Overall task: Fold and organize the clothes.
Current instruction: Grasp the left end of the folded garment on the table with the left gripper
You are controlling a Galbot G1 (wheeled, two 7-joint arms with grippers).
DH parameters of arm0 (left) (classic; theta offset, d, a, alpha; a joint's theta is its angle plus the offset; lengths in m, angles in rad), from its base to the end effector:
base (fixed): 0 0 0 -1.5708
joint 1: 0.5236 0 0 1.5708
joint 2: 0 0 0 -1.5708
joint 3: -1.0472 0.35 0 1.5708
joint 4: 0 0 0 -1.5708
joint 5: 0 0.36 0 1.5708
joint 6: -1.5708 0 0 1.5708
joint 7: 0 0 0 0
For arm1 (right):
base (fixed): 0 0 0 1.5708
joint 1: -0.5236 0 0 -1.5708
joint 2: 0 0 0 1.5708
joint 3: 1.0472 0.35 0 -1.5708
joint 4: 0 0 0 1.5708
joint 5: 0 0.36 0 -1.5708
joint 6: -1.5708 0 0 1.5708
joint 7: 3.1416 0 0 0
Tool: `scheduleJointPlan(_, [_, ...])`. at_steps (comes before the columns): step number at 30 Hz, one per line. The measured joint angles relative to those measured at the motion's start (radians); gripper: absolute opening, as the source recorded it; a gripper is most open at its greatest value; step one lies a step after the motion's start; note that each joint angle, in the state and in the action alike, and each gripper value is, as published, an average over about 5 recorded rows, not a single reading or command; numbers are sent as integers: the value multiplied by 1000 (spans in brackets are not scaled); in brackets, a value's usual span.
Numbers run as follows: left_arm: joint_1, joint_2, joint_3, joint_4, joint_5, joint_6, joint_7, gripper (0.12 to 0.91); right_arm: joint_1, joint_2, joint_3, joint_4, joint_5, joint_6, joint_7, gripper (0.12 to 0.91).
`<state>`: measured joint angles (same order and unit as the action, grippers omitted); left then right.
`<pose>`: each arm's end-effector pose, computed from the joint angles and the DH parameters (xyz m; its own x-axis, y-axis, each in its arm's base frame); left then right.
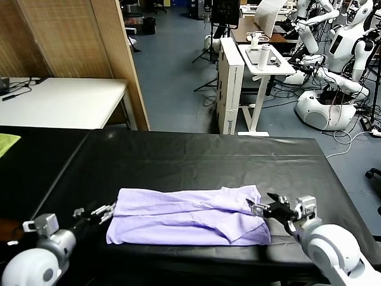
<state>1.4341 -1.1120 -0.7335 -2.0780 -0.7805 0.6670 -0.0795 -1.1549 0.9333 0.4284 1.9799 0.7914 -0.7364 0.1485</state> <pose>0.2367 0.1363 -0.2347 -0.8634 0.1355 0.4860 0.0239 0.9732 -0.2288 0.3070 -0.0979 -0.2191 -0.8066 -0.2246 0.5467 -0.2162 0.9730 0.0808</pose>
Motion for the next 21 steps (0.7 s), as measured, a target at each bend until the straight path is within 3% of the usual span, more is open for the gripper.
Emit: scheduleJointPlan(21, [-121, -14, 83, 166, 7, -2, 5, 907, 56, 51, -49, -117, -31, 0, -9, 907])
